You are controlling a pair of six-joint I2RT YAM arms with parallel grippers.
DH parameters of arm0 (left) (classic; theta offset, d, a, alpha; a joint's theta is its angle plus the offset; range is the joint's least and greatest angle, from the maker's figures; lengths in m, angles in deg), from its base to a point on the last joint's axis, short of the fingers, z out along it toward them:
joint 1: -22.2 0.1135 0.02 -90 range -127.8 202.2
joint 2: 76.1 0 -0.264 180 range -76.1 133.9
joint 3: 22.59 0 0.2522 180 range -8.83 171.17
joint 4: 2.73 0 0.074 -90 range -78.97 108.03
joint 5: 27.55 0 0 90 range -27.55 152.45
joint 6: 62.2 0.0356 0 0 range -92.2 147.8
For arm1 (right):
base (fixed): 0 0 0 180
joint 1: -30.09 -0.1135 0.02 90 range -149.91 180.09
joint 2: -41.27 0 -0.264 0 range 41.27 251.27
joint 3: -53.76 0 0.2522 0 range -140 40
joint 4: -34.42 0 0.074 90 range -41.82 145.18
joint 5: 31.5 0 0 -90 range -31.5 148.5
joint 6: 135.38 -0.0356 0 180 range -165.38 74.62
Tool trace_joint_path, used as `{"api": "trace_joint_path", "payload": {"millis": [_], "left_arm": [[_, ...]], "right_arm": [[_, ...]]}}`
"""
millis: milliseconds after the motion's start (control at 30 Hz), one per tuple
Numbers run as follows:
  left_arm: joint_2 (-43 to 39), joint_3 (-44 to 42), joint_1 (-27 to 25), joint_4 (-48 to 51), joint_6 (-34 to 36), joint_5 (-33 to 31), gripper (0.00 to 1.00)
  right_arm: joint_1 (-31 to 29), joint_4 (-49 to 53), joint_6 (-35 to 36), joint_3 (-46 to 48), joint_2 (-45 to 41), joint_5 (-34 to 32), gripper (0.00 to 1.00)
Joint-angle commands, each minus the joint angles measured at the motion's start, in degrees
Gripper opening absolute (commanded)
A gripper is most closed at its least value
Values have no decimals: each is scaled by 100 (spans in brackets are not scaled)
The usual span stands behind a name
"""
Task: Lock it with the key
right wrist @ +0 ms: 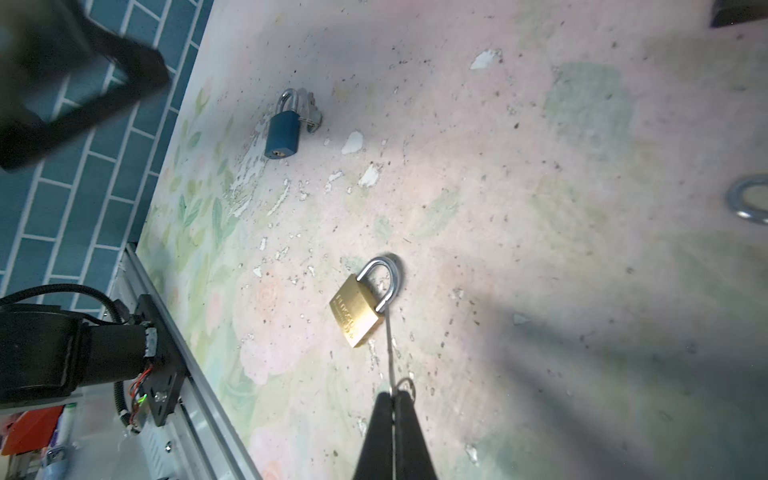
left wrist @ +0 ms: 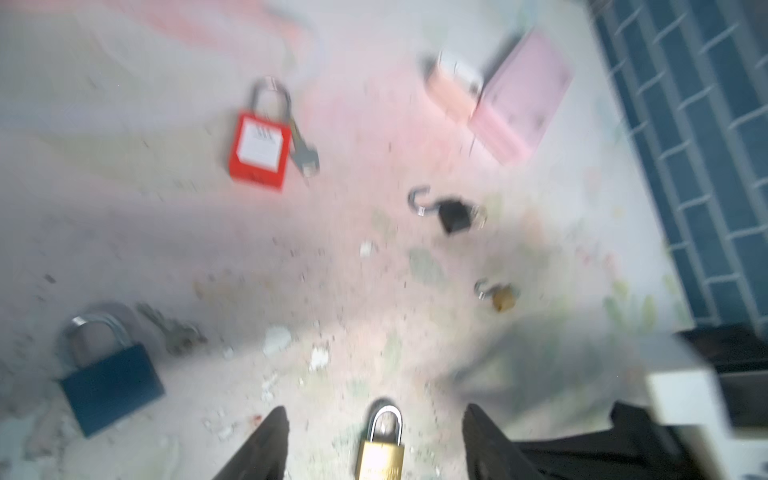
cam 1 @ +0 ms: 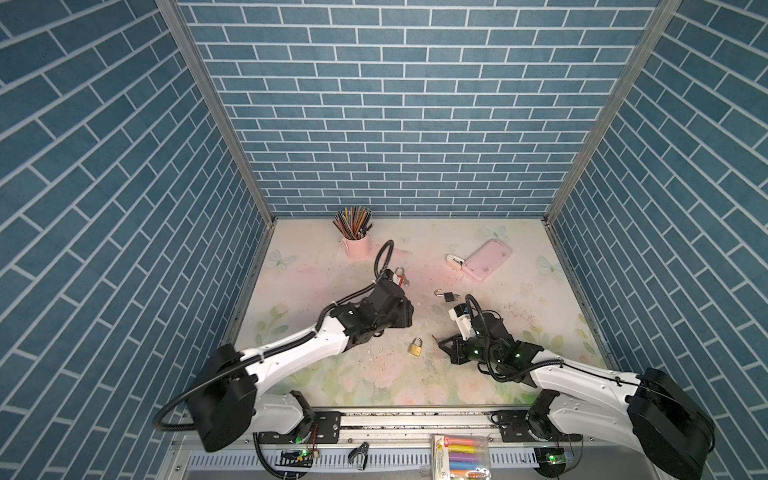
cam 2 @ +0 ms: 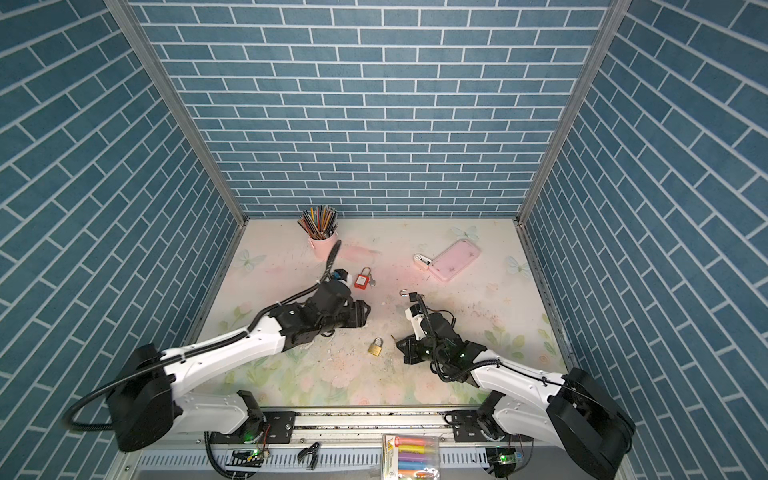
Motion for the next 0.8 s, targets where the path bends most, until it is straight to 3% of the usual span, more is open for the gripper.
{"api": "trace_joint_path", "payload": {"millis": [0, 233, 767], "left_arm": [[-528, -366, 347, -660, 455, -259, 71], [-1094, -914, 668, -1481, 659, 120, 75], [-1081, -1079, 794, -1597, 734, 392, 76]], "right_arm": [[20, 210, -340, -227, 257, 448, 0], [20, 282, -609, -486, 900, 710, 0], [20, -14, -804, -680, 1758, 799, 0]]}}
